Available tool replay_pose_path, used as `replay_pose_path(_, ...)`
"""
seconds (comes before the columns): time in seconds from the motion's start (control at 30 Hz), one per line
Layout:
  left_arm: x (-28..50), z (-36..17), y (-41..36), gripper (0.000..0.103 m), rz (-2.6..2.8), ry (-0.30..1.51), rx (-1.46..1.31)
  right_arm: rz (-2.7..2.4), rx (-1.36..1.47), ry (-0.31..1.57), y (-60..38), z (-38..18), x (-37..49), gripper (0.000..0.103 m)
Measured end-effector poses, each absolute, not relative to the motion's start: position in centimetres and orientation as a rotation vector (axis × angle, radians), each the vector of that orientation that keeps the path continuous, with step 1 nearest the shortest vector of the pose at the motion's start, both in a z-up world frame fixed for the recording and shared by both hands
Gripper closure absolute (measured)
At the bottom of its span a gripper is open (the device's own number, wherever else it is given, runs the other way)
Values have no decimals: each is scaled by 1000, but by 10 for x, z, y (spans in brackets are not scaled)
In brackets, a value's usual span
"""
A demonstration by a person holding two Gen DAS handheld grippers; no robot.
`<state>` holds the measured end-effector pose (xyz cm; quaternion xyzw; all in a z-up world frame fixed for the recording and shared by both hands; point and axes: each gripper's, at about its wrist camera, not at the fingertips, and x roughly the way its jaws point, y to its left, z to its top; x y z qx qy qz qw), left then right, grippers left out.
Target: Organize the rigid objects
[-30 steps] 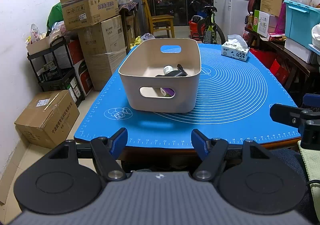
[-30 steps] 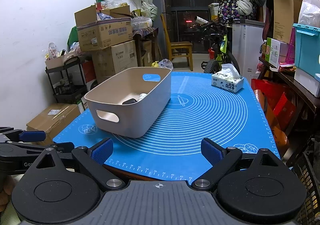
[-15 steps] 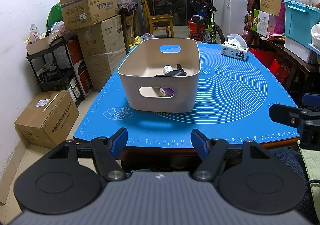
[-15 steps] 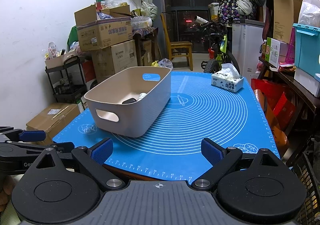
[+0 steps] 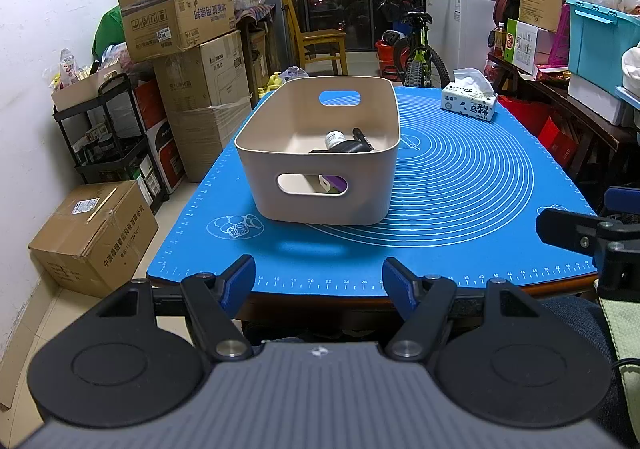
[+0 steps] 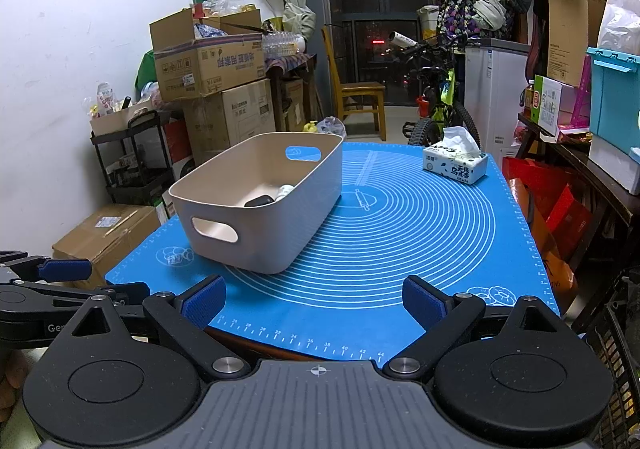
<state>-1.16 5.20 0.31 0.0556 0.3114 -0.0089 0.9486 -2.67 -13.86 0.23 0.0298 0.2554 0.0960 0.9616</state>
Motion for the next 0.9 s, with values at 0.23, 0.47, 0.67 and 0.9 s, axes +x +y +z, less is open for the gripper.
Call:
replay_pose_path(0.23,-12,3,51,32,-19,632,114,194,59,518,-138,2,-27,8)
replay_pose_path(0.47,-12,3,51,32,-17,631,116,194,60,520,-138,1,-26,8)
replay_pose_path(0.67,-12,4,50,32,-17,629,118,194,60,519,-138,2,-26,8)
replay_pose_path(0.9,-12,5,49,32,-19,626,120,194,61,520,-138,1,-26,8)
